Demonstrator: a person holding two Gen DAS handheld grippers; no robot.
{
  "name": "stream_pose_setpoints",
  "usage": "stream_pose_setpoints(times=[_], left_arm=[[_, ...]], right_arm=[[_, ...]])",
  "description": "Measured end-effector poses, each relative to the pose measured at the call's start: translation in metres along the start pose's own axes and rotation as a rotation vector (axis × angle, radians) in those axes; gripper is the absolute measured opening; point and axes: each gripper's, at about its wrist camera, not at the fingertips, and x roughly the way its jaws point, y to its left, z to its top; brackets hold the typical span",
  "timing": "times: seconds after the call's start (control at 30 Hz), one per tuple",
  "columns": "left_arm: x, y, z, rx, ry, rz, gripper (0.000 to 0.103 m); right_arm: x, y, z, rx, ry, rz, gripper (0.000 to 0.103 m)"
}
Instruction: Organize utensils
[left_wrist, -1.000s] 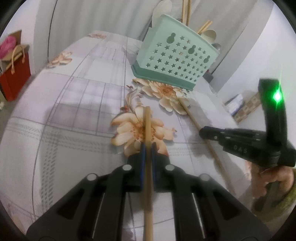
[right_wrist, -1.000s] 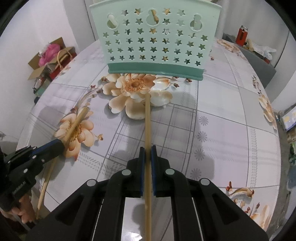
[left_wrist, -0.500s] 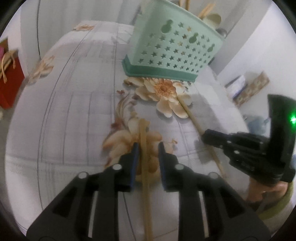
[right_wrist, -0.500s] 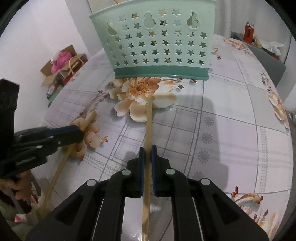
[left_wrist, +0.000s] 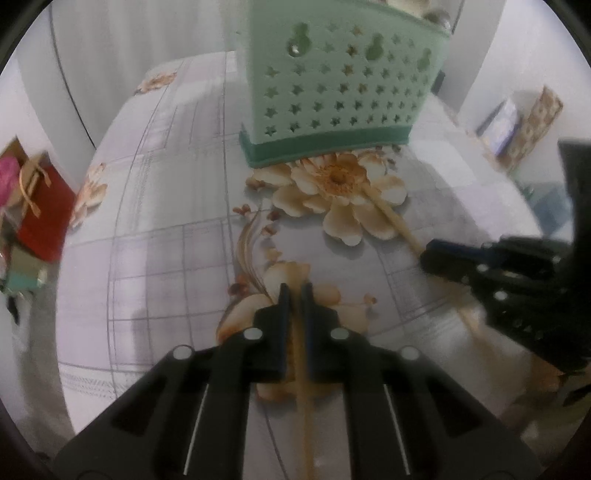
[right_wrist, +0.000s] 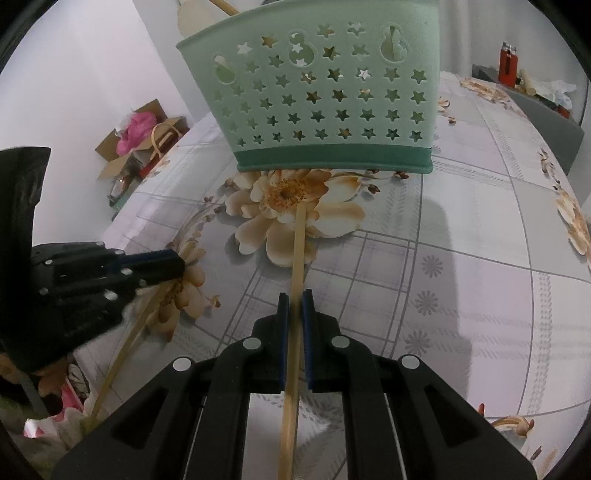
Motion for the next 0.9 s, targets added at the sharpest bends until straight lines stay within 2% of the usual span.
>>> stream_pose_setpoints(times=[0.17,0.37,0.77,0.9], left_arm=[[-0.032,0.01,0.012,-0.055,-0.072,-0.032,0.005],[-0.098,0.013,0.041,-0.069,-0.236,-0.056,0.005],[-0.207,-0.027,0.122,0.009,-0.643,-0.112,0.004],[-0.24,-0.04,0.144,0.025,-0.822,-0.095,0.004]], right_arm=[[0.0,-0.005,-0.001,0.014,-0.006,0.029,0.008],[-0.002,-0.009,-0.004,0.031,-0.02,0.053,0.008],[-0.003,-0.019,-0.007,0.072,-0.033,0.105,0.008],[-0.004,-0.02,-0.007,0.078,-0.036,0.109,0.008]])
